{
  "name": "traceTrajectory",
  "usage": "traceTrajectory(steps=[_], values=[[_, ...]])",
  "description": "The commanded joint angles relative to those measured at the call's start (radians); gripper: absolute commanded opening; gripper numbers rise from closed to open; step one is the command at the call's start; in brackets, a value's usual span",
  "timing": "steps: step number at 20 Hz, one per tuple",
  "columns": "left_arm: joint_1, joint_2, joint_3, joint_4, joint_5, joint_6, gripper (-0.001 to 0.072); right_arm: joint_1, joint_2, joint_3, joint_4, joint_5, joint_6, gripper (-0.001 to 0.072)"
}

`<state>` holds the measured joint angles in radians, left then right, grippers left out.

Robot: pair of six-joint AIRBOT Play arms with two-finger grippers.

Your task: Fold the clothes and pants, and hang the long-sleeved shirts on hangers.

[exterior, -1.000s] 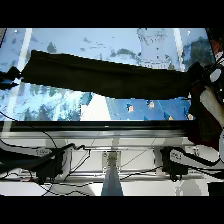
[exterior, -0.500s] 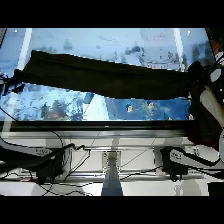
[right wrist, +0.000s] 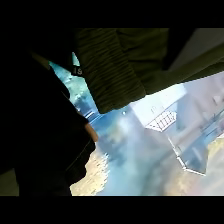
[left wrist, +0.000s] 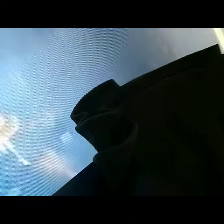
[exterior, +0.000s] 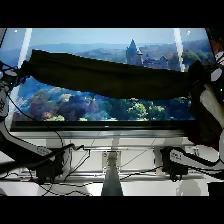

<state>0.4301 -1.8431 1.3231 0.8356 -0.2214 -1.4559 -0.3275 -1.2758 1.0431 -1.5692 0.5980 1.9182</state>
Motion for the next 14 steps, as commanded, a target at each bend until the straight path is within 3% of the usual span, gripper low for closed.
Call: traceTrajectory(steps=[1,3,7,14], values=[[-0.005,0.073,0.026,0.218,-0.035,0.006,0.0014,0.015,0.006,0.034,0.002,0.068,-0.115,0.0325],[-0.006,0.179,0.026,0.431,-0.132,0.006,0.0015,0.047,0.01,0.083,0.003,0.114,-0.191,0.0075],[-0.006,0.396,0.026,0.669,-0.339,0.006,0.0015,0.175,0.008,0.185,0.039,0.079,-0.204,0.003],[-0.006,0.698,0.026,0.682,-0.603,0.006,0.0016,0.561,-0.147,0.367,0.269,0.032,-0.155,0.0029]])
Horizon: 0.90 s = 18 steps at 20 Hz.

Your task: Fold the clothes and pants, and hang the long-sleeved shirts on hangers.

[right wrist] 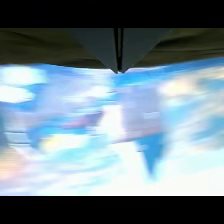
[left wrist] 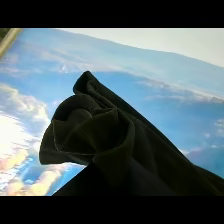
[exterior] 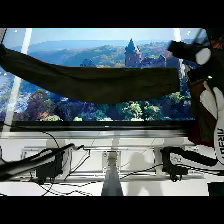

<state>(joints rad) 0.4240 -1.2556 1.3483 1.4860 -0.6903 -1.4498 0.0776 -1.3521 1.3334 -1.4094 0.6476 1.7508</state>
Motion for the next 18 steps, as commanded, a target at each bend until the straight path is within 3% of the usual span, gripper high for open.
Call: traceTrajectory(steps=[1,9,14,18], values=[[0.0,0.138,0.001,0.032,-0.162,0.0,0.0016,0.219,-0.112,0.109,0.136,-0.02,0.014,0.0029],[0.0,0.253,0.001,-0.05,-0.272,-0.001,0.0016,0.724,-0.531,0.423,0.422,-0.014,0.029,0.0028],[0.0,0.251,0.001,-0.175,-0.272,-0.001,0.0016,0.94,-0.729,0.643,0.469,-0.039,0.064,0.0028],[0.0,0.251,0.0,-0.316,-0.272,-0.001,0.0016,1.007,-0.765,0.686,0.441,-0.108,0.066,0.0028]])
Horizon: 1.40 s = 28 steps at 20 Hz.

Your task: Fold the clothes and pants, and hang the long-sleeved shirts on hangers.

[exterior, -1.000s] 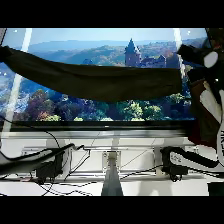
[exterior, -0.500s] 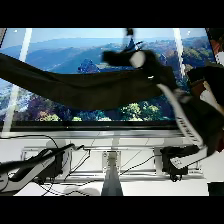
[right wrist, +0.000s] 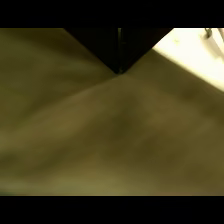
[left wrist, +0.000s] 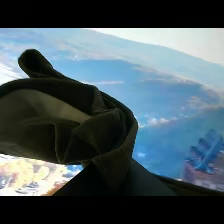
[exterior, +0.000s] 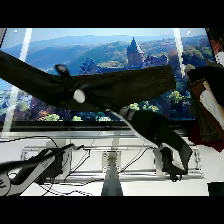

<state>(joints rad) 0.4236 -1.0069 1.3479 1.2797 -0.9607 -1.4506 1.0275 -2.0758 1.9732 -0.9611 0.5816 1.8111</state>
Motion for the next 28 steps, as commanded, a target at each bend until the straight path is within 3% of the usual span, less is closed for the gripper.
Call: traceTrajectory(steps=[1,7,14,15,16,17,18,22,26,27,28], values=[[0.0,0.002,0.001,-0.132,-0.002,0.0,0.0016,0.045,-0.039,0.046,-0.027,-0.032,0.005,0.0029],[-0.053,-0.014,-0.008,-0.298,-0.04,0.001,0.0016,-0.221,0.056,0.046,-0.246,0.273,-0.05,0.0029],[-0.544,-0.117,-0.009,-0.309,-0.081,0.0,0.0023,-0.631,0.198,0.046,-0.281,0.495,-0.051,0.0029],[-0.61,-0.127,-0.009,-0.307,-0.083,0.0,0.0067,-0.668,0.211,0.046,-0.281,0.511,-0.051,0.0029],[-0.659,-0.129,-0.009,-0.299,-0.08,0.0,0.0308,-0.704,0.225,0.046,-0.28,0.527,-0.051,0.003],[-0.684,-0.127,-0.009,-0.278,-0.08,0.0,0.0652,-0.73,0.236,0.046,-0.28,0.538,-0.051,0.0029],[-0.69,-0.123,-0.009,-0.262,-0.084,0.0,0.0704,-0.751,0.247,0.046,-0.28,0.548,-0.052,0.0029],[-0.583,-0.066,-0.009,-0.104,-0.143,-0.002,0.0712,-0.778,0.271,0.046,-0.281,0.56,-0.072,0.003],[-0.298,-0.03,-0.018,0.215,-0.284,-0.052,0.0698,-0.756,0.271,0.046,-0.278,0.56,-0.105,0.0029],[-0.22,-0.031,-0.043,0.257,-0.315,-0.046,0.0608,-0.751,0.271,0.046,-0.278,0.56,-0.105,0.0029],[-0.132,-0.031,-0.094,0.264,-0.319,-0.035,0.0458,-0.744,0.271,0.046,-0.279,0.56,-0.105,0.0029]])
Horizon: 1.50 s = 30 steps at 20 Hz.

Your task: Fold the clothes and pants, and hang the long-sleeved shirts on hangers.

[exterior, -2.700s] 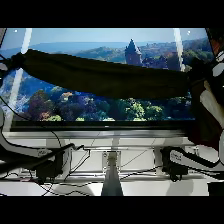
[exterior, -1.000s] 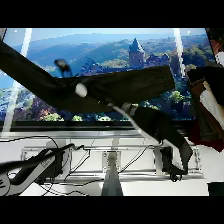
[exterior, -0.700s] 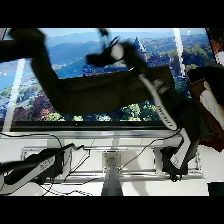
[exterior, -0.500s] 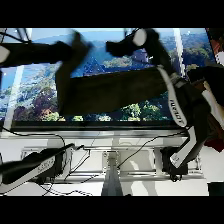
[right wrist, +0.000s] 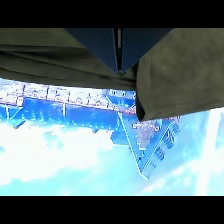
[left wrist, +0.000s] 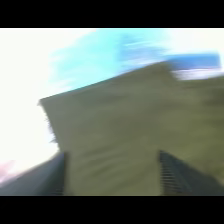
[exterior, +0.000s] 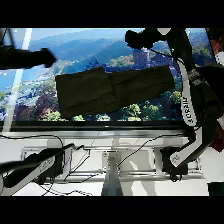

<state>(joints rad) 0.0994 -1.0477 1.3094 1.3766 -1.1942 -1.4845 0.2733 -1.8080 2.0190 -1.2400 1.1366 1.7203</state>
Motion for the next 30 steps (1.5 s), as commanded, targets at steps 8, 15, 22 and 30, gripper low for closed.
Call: traceTrajectory(steps=[8,15,22,30], values=[[0.443,-0.008,-0.573,-0.166,0.127,0.027,0.0044,0.024,0.003,-0.001,-0.003,0.003,-0.106,0.0029],[0.44,-0.05,-0.583,-0.254,0.245,0.088,0.0705,0.025,0.003,-0.001,-0.003,-0.003,-0.117,0.003],[0.417,-0.312,-0.579,-0.76,0.259,0.53,0.0704,0.025,0.0,-0.003,-0.003,-0.009,-0.118,0.003],[0.257,-0.415,-0.57,-0.776,0.211,0.663,0.0655,0.027,-0.015,-0.003,-0.003,-0.071,-0.118,0.003]])
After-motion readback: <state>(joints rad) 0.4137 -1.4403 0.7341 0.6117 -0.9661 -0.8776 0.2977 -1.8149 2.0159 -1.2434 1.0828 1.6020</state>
